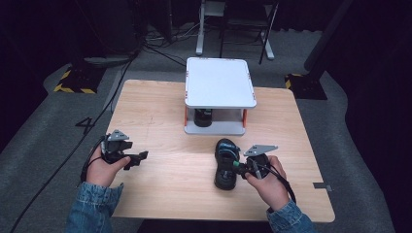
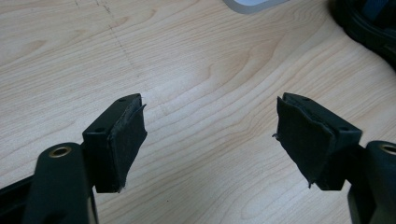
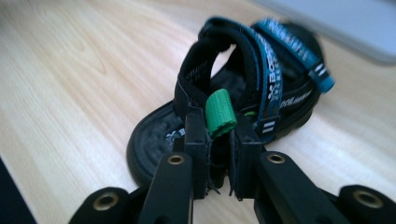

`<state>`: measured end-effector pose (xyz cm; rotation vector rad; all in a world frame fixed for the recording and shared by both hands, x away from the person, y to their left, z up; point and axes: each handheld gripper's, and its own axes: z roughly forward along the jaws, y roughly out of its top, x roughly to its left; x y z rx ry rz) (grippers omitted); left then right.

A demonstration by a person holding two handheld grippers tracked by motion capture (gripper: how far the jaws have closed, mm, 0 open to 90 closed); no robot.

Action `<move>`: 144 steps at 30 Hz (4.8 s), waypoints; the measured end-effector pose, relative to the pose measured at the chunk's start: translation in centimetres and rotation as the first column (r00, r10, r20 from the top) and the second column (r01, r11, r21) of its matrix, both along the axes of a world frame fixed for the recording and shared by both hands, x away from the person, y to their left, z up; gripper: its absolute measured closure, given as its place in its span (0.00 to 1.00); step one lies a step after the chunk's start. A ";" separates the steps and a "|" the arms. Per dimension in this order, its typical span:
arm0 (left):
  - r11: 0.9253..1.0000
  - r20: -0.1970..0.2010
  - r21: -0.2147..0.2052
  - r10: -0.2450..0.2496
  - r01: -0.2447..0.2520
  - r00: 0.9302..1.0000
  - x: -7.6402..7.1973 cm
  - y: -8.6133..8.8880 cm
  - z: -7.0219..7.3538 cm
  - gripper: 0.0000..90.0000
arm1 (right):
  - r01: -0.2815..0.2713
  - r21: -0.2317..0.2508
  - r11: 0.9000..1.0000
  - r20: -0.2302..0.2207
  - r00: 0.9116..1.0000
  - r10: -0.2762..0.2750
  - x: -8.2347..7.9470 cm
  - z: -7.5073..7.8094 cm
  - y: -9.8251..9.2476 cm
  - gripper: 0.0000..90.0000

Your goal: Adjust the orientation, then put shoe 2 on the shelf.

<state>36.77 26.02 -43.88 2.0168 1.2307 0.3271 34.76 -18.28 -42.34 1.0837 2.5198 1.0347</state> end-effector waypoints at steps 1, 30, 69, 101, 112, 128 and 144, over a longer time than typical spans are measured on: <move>1.000 0.001 -0.001 0.001 -0.001 1.000 0.0 0.0 0.0 0.27 | 0.002 0.004 1.000 0.020 1.000 -0.003 0.0 0.2 0.0 0.90; 1.000 -0.010 0.000 0.026 -0.026 1.000 -0.4 0.8 -0.4 0.27 | -0.029 -0.051 0.998 0.343 0.938 0.044 10.8 0.5 1.8 0.90; 1.000 -0.014 0.003 -0.001 0.001 1.000 0.3 -0.2 -0.4 0.27 | 0.179 -0.067 0.982 0.211 0.964 -0.162 6.0 -7.2 1.9 0.25; 1.000 -0.032 0.005 0.013 -0.012 0.999 0.5 0.3 -1.1 0.27 | 0.170 0.027 0.985 0.241 0.955 -0.171 16.5 -6.7 3.0 0.30; 1.000 -0.027 0.000 0.006 -0.006 1.000 0.6 0.1 -1.0 0.27 | 0.211 0.094 0.973 0.246 0.942 -0.228 14.8 -5.8 2.8 0.36; 0.999 0.025 0.003 -0.043 0.043 0.999 -0.3 -1.0 1.0 0.27 | 0.149 0.173 0.974 0.247 0.950 -0.189 7.7 1.9 -1.7 0.33; 0.998 0.021 0.043 -0.049 0.048 0.999 -0.3 -0.8 0.9 0.23 | 0.205 0.228 0.952 0.190 0.949 -0.250 3.2 4.3 -10.2 0.32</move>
